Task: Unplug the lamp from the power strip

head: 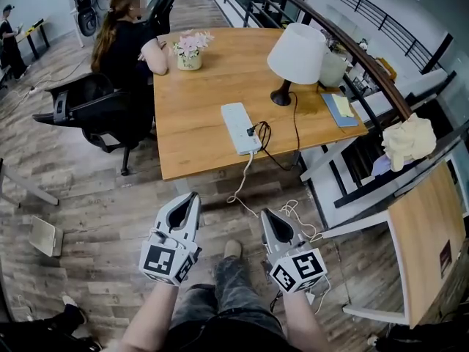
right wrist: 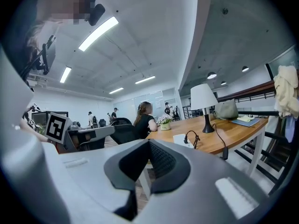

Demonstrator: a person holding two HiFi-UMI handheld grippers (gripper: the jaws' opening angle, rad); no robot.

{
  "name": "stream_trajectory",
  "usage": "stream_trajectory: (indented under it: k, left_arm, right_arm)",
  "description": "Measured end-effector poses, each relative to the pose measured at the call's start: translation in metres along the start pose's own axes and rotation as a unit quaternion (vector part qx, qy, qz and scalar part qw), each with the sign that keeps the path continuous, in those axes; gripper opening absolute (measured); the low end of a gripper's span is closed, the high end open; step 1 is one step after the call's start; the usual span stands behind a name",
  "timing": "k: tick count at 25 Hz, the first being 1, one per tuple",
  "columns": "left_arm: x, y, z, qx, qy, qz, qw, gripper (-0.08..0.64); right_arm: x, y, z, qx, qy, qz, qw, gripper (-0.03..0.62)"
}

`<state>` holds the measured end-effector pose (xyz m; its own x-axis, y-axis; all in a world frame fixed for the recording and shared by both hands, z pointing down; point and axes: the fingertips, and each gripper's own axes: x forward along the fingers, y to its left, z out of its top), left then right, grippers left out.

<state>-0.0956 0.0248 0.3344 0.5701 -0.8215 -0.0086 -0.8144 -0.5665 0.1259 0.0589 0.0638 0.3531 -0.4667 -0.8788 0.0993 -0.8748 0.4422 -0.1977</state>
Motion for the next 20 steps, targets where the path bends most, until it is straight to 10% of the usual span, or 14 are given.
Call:
stream_trajectory:
  k: [20]
  left_arm:
    - [0.102, 0.015, -0.029, -0.001, 0.025, -0.005, 0.9997, -0.004]
  right_arm:
    - [0.086, -0.064, -0.006, 0.023, 0.028, 0.026, 0.999, 0.008]
